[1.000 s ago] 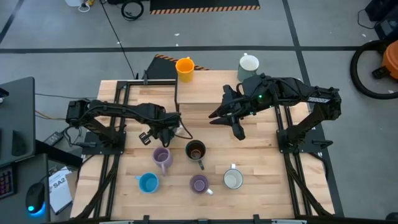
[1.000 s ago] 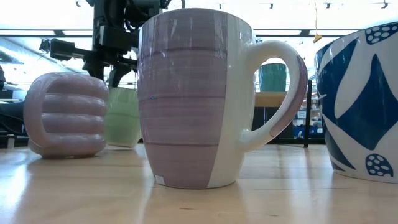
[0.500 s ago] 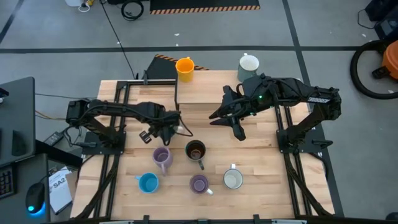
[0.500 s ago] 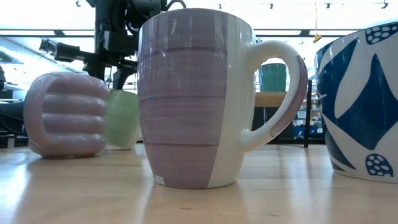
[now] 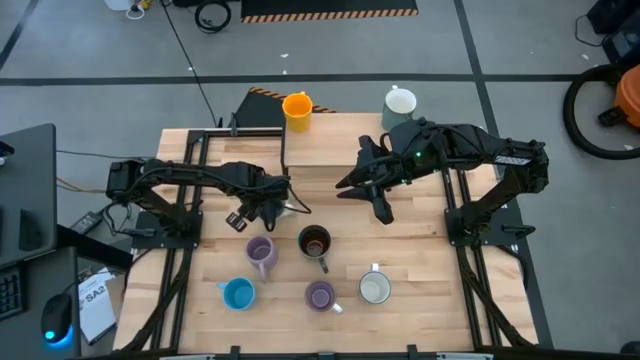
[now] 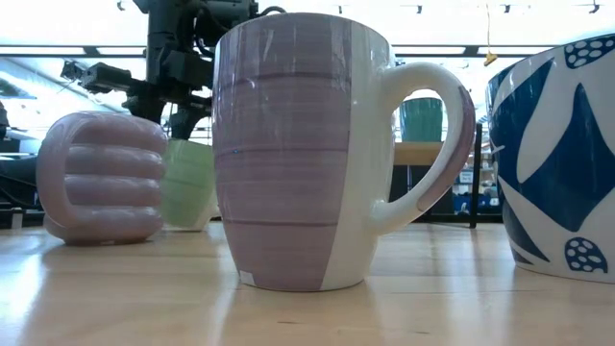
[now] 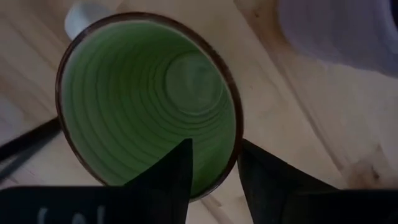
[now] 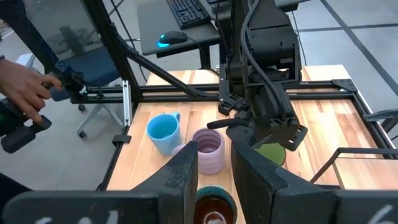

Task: Place coffee mugs
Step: Put the green and white mug on the shelf

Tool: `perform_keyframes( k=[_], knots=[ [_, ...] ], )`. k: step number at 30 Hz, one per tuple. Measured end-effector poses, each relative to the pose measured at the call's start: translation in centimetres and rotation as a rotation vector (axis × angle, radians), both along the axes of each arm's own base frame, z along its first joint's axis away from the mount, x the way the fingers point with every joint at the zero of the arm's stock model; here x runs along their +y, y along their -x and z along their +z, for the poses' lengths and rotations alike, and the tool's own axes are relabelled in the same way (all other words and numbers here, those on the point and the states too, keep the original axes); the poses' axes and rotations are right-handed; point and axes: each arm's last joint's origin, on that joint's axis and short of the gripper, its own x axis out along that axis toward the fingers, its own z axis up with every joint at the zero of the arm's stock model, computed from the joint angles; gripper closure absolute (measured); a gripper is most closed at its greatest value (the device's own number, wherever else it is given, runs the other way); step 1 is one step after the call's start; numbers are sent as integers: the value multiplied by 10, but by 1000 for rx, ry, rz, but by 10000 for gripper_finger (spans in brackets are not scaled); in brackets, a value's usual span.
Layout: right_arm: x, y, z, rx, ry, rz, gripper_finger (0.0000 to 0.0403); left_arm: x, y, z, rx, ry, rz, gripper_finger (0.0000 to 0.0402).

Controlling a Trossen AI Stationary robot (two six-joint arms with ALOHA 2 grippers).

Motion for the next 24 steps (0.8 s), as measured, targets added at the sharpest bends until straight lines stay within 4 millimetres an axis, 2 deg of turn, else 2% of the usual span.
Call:
perform_keyframes(
  k=[12, 24],
  knots=[
    [0, 1, -1, 16, 2, 0, 301, -1, 0, 1, -22, 37, 179, 208],
    [1, 1, -3, 28, 11, 44, 301, -18, 6, 15, -87, 49, 220, 204]
  ],
)
